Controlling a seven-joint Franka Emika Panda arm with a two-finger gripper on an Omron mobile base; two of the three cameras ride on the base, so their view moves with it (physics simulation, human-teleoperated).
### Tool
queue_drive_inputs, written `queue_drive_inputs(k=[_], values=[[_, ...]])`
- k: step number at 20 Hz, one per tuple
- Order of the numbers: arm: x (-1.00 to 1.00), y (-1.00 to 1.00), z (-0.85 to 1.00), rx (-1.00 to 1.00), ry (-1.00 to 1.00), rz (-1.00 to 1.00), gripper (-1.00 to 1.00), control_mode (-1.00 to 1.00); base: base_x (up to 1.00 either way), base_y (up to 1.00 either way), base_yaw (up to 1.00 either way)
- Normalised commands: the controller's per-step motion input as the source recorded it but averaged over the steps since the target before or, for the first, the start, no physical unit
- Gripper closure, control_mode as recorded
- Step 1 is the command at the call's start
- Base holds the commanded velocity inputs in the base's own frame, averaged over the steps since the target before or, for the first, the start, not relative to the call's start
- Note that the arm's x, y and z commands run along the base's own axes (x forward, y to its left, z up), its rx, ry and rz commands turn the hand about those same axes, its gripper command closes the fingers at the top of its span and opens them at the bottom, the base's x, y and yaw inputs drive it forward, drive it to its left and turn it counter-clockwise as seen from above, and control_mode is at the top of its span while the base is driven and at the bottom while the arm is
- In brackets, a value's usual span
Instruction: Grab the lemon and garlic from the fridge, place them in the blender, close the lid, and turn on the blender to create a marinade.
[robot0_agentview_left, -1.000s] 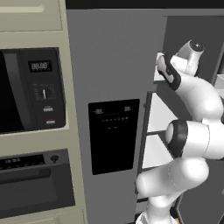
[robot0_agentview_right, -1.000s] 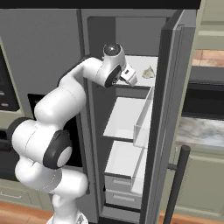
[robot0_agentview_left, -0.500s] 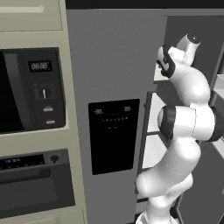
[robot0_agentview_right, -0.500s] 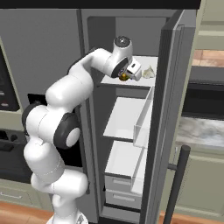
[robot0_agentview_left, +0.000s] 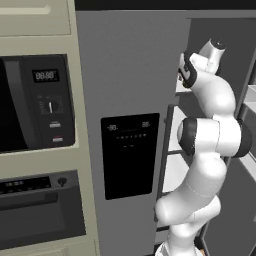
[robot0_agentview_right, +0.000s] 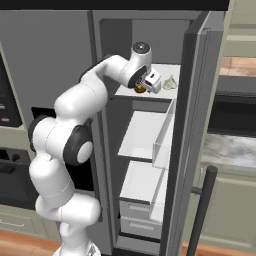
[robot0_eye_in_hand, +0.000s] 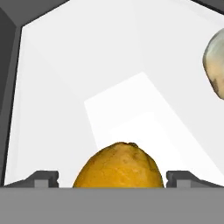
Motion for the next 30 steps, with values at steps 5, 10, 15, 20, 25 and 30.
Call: queue_drive_inputs(k=[5, 10, 15, 20, 25, 30], values=[[-0.01, 0.32, -0.31, -0.03, 0.03, 0.00, 1.00, -1.00, 0.00, 0.00, 0.00], [-0.77, -0.03, 0.11, 0.00, -0.22, -0.04, 1.00, -1.00, 0.00, 0.00, 0.00], [-1.00, 0.00, 0.27, 0.00, -0.29, -0.06, 1.00, -1.00, 0.00, 0.00, 0.00], [-1.00, 0.14, 0.00, 0.00, -0.10, -0.02, 1.00, -1.00, 0.00, 0.00, 0.00], [-1.00, 0.41, -0.02, 0.00, 0.00, 0.00, 1.00, -1.00, 0.00, 0.00, 0.00], [-1.00, 0.48, -0.16, 0.00, 0.02, 0.00, 1.00, -1.00, 0.00, 0.00, 0.00]])
